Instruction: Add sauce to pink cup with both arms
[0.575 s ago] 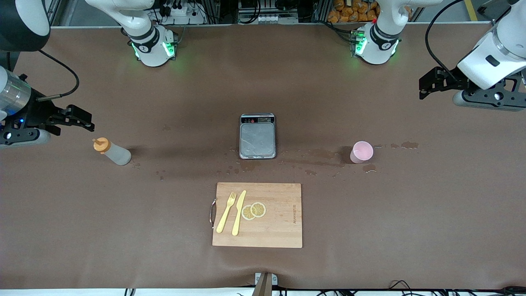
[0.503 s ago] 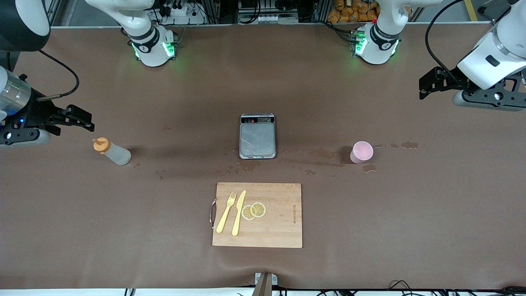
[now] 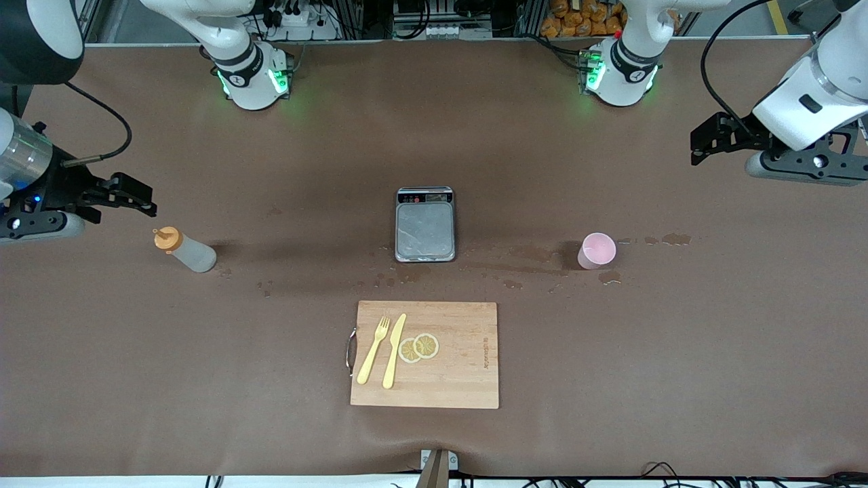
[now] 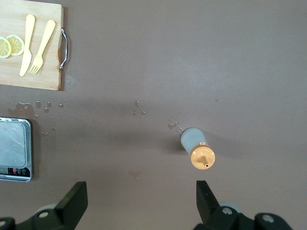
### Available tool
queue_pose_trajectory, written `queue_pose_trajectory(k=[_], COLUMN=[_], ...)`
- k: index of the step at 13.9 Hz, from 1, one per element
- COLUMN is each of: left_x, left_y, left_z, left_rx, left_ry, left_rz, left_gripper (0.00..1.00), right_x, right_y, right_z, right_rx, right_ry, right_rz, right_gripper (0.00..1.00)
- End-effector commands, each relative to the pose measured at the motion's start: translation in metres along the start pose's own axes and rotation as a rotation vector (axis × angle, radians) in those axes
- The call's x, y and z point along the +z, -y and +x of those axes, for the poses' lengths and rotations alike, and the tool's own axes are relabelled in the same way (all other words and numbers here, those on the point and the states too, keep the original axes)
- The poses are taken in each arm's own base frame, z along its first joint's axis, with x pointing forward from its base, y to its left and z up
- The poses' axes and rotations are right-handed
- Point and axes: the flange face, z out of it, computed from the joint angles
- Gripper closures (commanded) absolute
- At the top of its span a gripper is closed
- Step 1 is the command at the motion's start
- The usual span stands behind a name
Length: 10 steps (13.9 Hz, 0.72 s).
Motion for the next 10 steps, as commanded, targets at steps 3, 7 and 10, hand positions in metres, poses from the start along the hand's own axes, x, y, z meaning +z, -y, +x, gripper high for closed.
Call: queue_pose_trajectory(k=[3,7,10], left_x=[0.035,0.08,0.142], left_y=[-0.008,-0.014,-0.019], left_z=[0.037,0.061,0.071], left_rx=[0.016,0.005,0.008], left_ry=[0.015,0.009,-0.007], left_rz=[0.021,-0.023,-0.026], left_gripper=[0.0,0.0,0.0], right_x=[-0.003,-0.012,-0.016], right_y=[-0.002,-0.003,-0.016], right_z=[-0.006,-0.002,-0.002], right_rx=[-0.008,-0.009,0.002], right_ry=[0.0,-0.028,-0.034], right_rz=[0.01,0.002,-0.051], right_gripper=[0.0,0.0,0.0])
